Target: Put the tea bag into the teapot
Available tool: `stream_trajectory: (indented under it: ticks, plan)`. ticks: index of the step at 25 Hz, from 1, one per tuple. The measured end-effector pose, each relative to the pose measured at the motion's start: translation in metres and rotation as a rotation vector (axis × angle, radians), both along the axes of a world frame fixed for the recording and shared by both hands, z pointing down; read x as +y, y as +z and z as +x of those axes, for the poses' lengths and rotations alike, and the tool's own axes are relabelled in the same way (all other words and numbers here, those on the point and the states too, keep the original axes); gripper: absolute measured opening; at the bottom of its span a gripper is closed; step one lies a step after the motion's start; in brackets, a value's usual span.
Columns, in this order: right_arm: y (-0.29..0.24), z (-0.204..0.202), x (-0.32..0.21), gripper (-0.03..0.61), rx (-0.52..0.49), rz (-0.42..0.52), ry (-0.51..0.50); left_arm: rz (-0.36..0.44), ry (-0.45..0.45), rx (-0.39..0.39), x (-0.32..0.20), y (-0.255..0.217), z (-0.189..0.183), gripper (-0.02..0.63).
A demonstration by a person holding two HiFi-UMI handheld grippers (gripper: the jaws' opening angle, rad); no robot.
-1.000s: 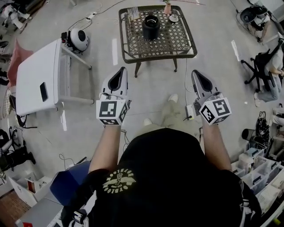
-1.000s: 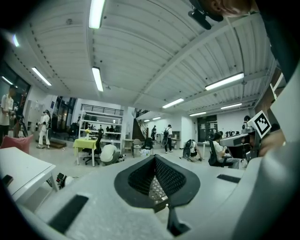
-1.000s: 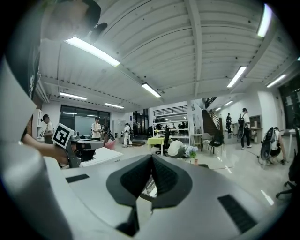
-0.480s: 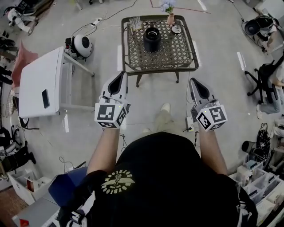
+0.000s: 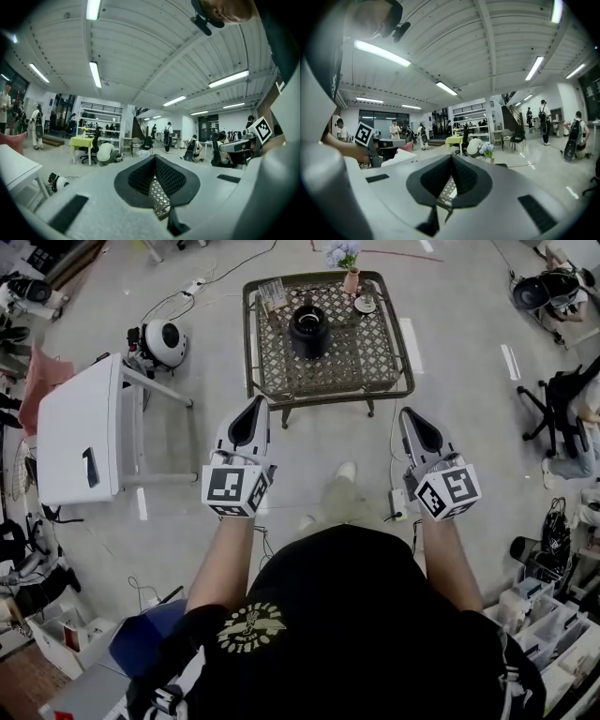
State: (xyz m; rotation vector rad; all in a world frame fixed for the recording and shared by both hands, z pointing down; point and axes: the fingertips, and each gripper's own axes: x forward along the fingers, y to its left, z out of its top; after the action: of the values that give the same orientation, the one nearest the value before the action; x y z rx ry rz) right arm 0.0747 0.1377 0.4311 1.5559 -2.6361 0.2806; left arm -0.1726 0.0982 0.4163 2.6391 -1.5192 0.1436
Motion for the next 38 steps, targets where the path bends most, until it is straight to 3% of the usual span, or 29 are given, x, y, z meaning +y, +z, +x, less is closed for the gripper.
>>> stream_trajectory:
  ticks: [19,31,38]
  plan:
    - [0.017,0.036,-0.061,0.009,0.012,-0.041,0.010,-0.035,0.020,0.003,-0.076,0.020,0.039,-0.005]
    - [-0.001,0.064,-0.130,0.009,-0.017,0.001,-0.059,-0.001,-0.024,-0.021,-0.136,-0.004,0.074,-0.005]
    - [-0.001,0.074,-0.165,0.009,-0.068,0.012,-0.098,-0.008,-0.081,-0.053,-0.143,-0.007,0.076,-0.005]
